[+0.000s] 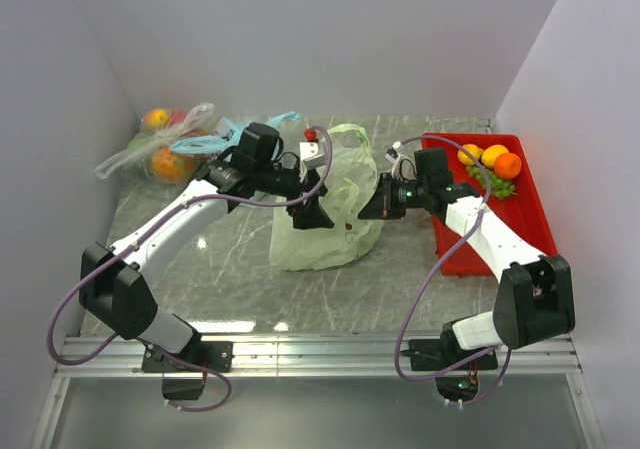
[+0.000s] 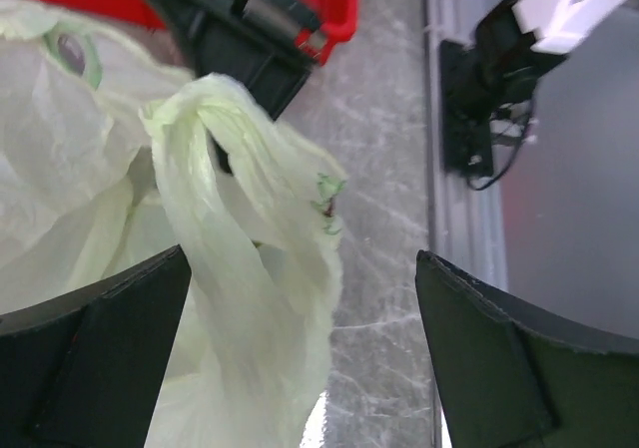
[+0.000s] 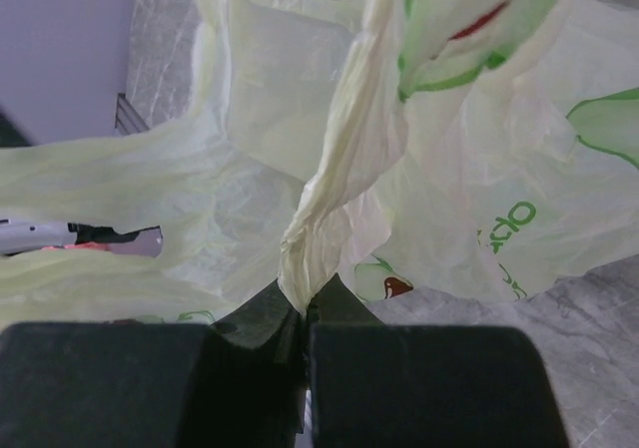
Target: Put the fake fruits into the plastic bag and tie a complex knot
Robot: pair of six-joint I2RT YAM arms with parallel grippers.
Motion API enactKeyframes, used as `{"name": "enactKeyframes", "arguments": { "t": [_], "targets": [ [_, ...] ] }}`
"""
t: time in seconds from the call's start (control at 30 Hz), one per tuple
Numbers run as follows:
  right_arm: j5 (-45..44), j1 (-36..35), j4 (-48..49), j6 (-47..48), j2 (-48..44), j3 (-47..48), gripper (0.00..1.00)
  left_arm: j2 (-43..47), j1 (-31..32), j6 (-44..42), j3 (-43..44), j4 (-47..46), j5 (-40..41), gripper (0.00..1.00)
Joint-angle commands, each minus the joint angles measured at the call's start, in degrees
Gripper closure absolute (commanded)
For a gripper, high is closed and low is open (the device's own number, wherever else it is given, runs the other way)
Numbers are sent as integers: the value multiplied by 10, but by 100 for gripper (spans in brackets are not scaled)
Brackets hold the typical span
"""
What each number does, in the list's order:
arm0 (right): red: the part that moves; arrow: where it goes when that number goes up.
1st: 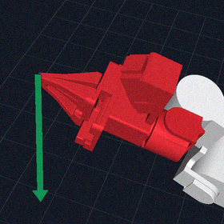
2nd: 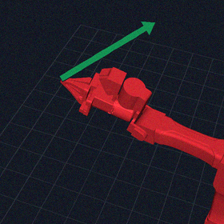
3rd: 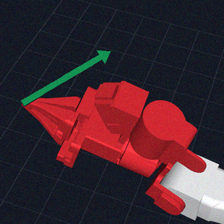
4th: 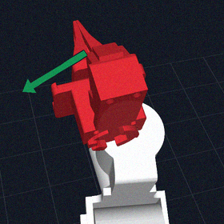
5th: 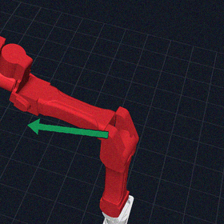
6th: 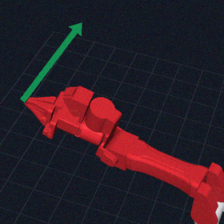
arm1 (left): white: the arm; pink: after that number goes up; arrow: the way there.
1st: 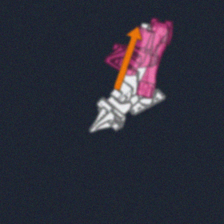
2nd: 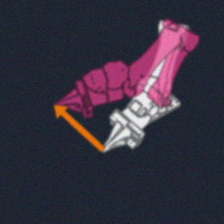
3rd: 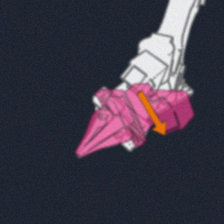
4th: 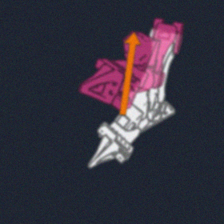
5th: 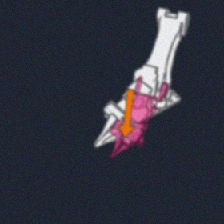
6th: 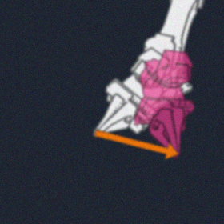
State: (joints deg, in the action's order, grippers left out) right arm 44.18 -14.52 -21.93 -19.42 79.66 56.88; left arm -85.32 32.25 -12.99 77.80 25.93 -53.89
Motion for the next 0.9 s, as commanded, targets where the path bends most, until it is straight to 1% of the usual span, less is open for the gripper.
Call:
{"name": "enactKeyframes", "arguments": {
  "t": [0.0,0.03,0.07,0.1,0.13,0.17,0.2,0.23,0.27,0.3,0.33,0.37,0.4,0.5,0.57,0.6,0.63,0.7,0.73,0.77,0.8,0.83,0.87],
  "targets": [
    [-6,-9,8,14,-18,-4,100,9,5,-4,-20,-33,84,1],
    [-8,-11,8,14,-17,-6,100,9,6,-14,-22,-27,61,1],
    [-8,-11,8,16,-15,-8,100,10,7,-29,-24,1,36,19],
    [-9,-11,5,21,-13,-7,100,15,14,-47,-32,17,19,30],
    [-13,-12,5,24,-13,-8,100,20,21,-68,-40,26,23,39],
    [-14,-11,7,26,-13,-10,100,26,25,-78,-61,45,16,57],
    [-16,-11,6,31,-13,-10,100,41,26,-118,-72,58,1,68],
    [-22,-11,3,34,-13,-12,100,49,30,-136,-83,70,-12,77],
    [-24,-11,-3,36,-13,-12,100,58,34,-155,-102,89,-12,90],
    [-24,-11,-10,48,-13,-12,100,70,41,-197,-110,104,-15,97],
    [-34,-10,-17,54,-11,-6,100,74,45,-219,-115,118,-15,100],
    [-38,-9,-31,60,-11,-3,100,76,54,-239,-121,130,-12,100],
    [-39,-7,-39,73,-11,1,98,78,56,-278,-123,159,-11,100],
    [-52,6,-64,95,-17,16,93,87,71,-325,-132,177,-2,100],
    [-55,17,-90,104,-20,34,76,94,77,-338,-143,172,16,100],
    [-53,23,-106,123,-19,45,63,98,82,-348,-146,170,22,100],
    [-51,40,-117,131,-18,68,44,99,84,-351,-148,167,26,100],
    [-49,62,-147,159,-20,95,37,97,87,-353,-149,165,31,100],
    [-49,90,-154,169,-22,123,32,96,88,-353,-148,165,31,100],
    [-52,109,-159,179,-22,139,32,98,92,-352,-149,160,33,100],
    [-75,125,-166,206,-21,155,30,97,94,-350,-150,156,35,100],
    [-95,157,-170,221,-8,193,30,97,96,-351,-150,156,37,100],
    [-117,171,-181,248,2,211,30,97,100,-352,-150,153,39,100]
  ]
}}
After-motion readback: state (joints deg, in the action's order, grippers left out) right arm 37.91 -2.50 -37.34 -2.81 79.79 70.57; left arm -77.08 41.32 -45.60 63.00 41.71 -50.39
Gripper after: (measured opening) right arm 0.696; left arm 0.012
